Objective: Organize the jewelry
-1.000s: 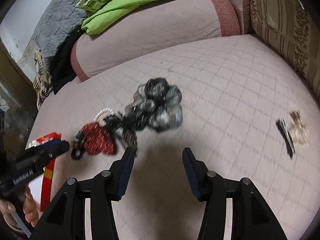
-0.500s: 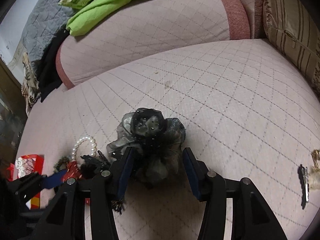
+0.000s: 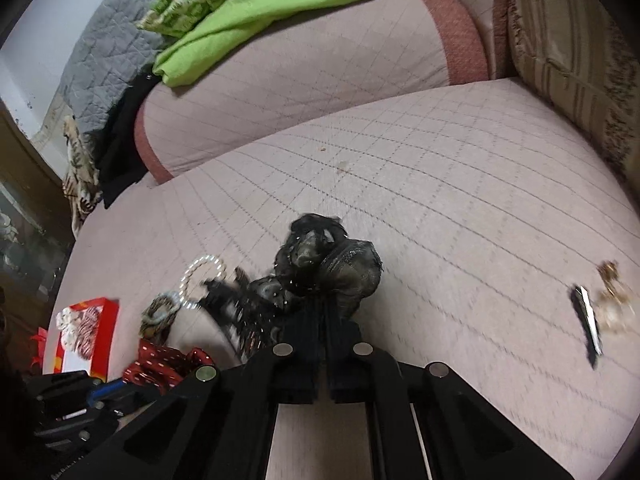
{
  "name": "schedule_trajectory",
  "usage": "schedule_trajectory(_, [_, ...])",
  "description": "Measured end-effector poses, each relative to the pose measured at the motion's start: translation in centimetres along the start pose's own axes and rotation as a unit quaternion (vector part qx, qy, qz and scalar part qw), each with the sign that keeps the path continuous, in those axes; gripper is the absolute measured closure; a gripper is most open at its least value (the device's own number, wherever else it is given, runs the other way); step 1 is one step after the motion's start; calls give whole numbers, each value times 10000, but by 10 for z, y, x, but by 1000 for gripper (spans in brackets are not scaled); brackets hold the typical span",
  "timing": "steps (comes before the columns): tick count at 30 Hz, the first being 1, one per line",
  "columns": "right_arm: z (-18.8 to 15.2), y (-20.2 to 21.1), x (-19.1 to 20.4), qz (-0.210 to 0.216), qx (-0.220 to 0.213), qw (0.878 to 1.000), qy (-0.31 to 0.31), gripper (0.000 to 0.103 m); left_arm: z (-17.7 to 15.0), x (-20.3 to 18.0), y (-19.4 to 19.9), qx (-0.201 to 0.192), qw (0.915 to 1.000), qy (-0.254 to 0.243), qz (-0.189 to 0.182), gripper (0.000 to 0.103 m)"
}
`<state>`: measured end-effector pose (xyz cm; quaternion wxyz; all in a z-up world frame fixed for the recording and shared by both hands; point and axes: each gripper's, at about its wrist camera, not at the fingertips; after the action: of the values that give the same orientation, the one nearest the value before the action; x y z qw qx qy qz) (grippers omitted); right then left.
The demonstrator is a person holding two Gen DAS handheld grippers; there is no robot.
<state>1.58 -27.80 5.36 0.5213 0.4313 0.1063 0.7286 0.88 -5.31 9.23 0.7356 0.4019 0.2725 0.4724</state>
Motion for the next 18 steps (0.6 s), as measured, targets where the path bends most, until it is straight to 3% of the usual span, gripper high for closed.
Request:
schedule_trajectory(4, [-27, 33, 5, 87, -16, 9999, -54, 100, -22, -5, 23, -1, 9998, 85, -158, 99])
schedule_trajectory(8, [-69, 63, 2, 221, 70, 9993, -277, 100, -58, 3, 28, 241, 9990, 262, -263, 99])
schedule_trajectory(12, [-105, 76, -6, -10, 132, 9987, -486, 94, -82, 13, 18, 512, 9974, 502, -117, 98])
schedule_trajectory(13, [-111, 79, -10, -45, 120, 9981, -602, 90, -87, 17, 19, 521, 9970, 574, -36, 97])
schedule_trajectory(15, [-120, 86, -17, -47, 45, 9966, -823, 62, -93, 26, 28, 467, 9961, 741, -34, 92])
schedule_trajectory(18, [-128, 101, -27, -121, -204, 9943, -1036, 54, -97, 35, 44, 278, 9957, 882, -42, 64])
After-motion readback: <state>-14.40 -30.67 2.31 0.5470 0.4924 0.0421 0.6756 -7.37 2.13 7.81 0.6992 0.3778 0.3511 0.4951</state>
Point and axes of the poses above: each gripper's, at about its wrist camera, not at the fingertips, and y roughly against the way its jaws point, x to its left, z to its top, and after that the axes turned 15 degrees about z, right-handed
